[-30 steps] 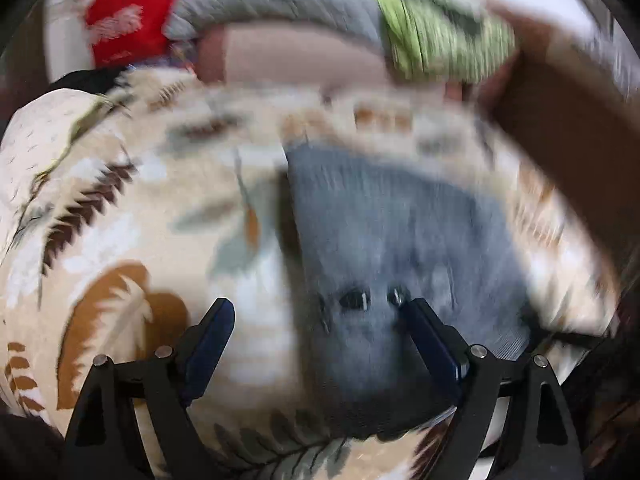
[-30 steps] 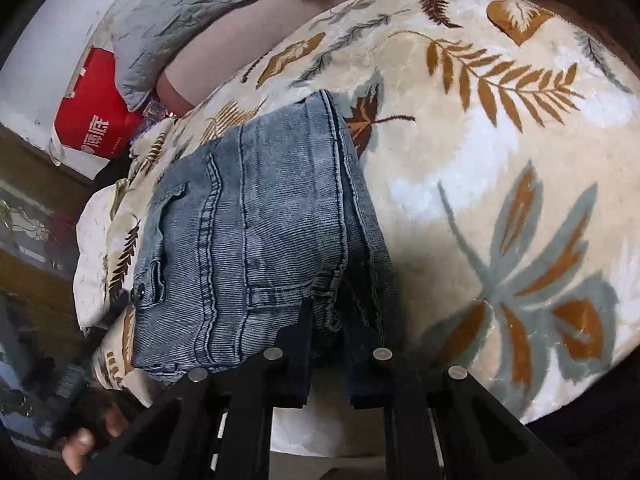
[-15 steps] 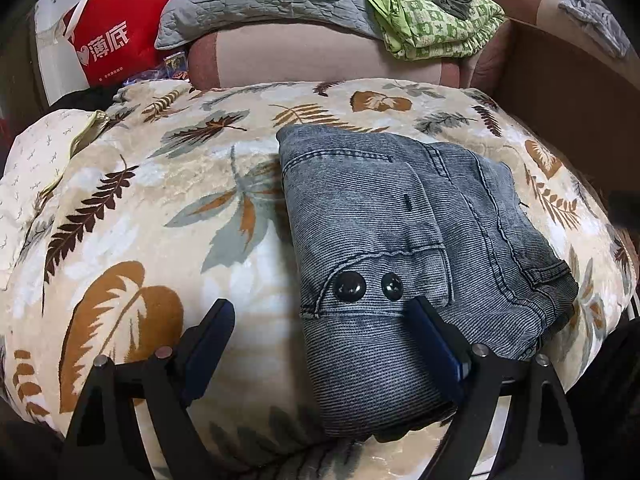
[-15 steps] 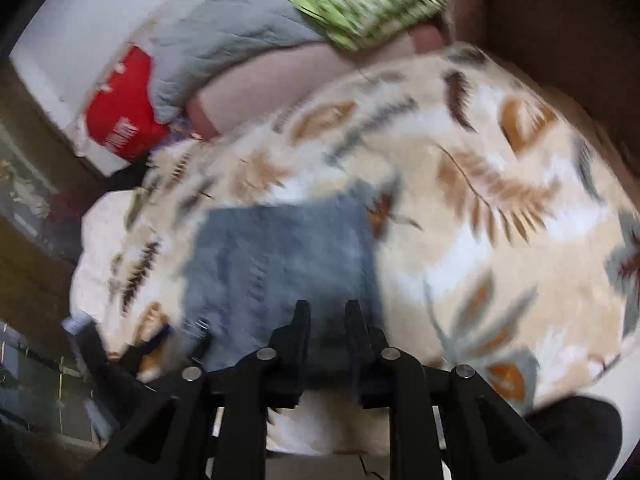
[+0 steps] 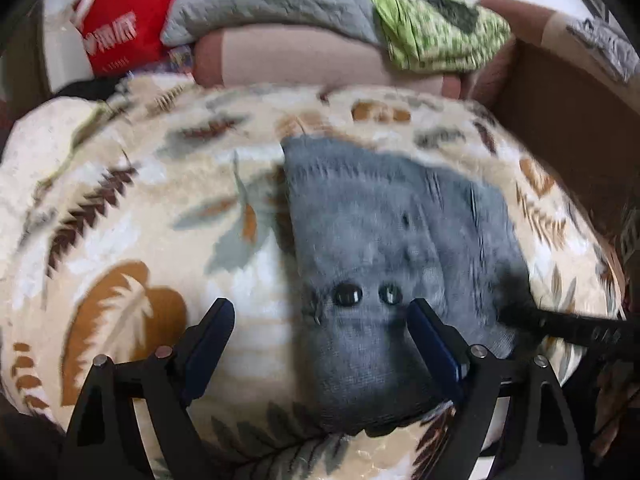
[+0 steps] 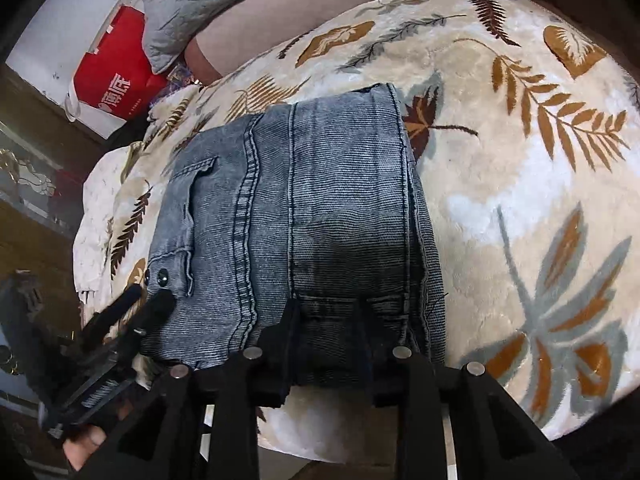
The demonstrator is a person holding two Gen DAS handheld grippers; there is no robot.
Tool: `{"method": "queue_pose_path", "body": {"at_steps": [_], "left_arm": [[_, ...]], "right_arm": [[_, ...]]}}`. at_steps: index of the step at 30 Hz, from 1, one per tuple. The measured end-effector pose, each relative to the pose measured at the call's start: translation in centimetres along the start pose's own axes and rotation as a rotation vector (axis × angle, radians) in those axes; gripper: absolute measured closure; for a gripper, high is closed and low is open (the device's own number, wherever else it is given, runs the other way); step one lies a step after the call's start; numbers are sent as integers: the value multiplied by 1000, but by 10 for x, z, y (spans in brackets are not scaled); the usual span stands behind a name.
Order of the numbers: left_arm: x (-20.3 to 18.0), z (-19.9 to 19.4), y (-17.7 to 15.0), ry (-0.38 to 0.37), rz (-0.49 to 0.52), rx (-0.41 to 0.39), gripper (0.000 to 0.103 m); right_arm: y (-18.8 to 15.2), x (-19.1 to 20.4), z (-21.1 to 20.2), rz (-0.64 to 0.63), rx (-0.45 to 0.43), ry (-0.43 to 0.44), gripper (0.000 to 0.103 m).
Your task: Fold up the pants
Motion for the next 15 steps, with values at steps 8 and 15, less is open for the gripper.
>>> {"method": "queue_pose_path", "body": {"at_steps": [8, 15], "left_arm": [[-4, 22, -14, 16, 50, 66, 13], [-3, 22, -14, 14, 49, 63, 13]], "right_arm": [[14, 12, -18, -63, 4, -59, 73], [95, 46, -26, -146, -117, -65, 39]]}}
Point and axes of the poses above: each gripper's, at about its wrist camera, not at the fingertips, and z roughly the way its jaws point, x to its left, y to its top, the point moved 7 cm from there along z, roughly the way its jaws point, and after that the axes turned 8 degrees about -y, right-handed, at the moved point
